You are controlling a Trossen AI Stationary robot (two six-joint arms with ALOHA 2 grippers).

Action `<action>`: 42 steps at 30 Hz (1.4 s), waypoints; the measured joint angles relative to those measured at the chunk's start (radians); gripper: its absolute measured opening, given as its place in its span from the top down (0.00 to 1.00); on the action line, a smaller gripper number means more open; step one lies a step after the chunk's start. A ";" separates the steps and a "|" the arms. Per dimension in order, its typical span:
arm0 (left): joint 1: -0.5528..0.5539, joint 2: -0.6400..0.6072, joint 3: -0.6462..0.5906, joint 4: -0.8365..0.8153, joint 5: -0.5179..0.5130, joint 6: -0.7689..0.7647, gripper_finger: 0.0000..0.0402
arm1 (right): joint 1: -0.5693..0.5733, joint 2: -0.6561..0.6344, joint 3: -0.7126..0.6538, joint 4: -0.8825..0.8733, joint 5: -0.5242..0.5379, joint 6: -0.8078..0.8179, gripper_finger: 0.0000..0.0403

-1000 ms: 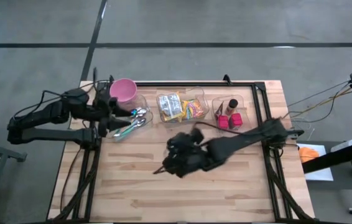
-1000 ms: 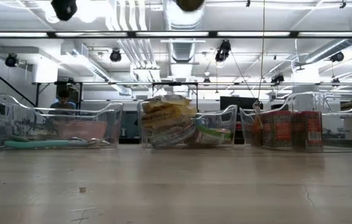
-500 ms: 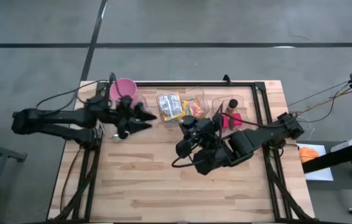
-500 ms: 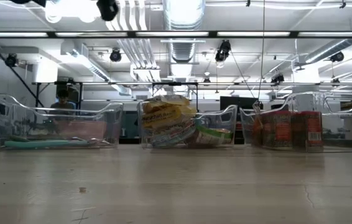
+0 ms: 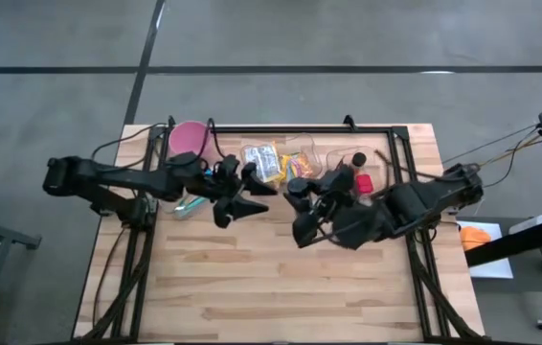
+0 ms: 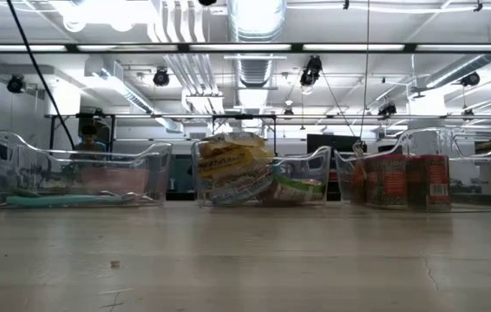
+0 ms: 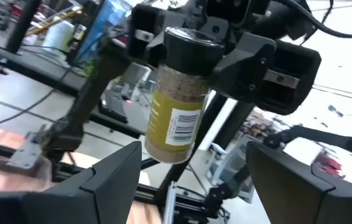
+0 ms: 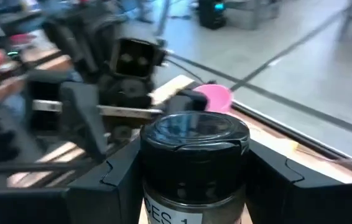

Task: Pick & Place Food Item
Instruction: Put the black seasoning bottle into the right transparent bin

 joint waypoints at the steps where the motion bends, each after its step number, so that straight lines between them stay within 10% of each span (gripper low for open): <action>1: -0.001 0.009 0.013 -0.001 0.006 0.000 0.27 | -0.001 -0.013 -0.005 0.020 -0.028 -0.034 0.51; 15: 0.000 0.025 0.080 -0.034 0.017 -0.041 0.27 | -0.148 -0.427 -0.505 0.657 -0.324 -0.381 0.51; 27: -0.003 0.031 0.090 -0.063 -0.060 -0.071 0.27 | -0.153 -0.664 -0.981 1.117 -0.376 -0.429 0.51; 42: -0.005 0.191 0.288 -0.220 -0.028 0.021 0.27 | -0.164 -0.540 -0.911 1.144 -0.504 -0.394 0.51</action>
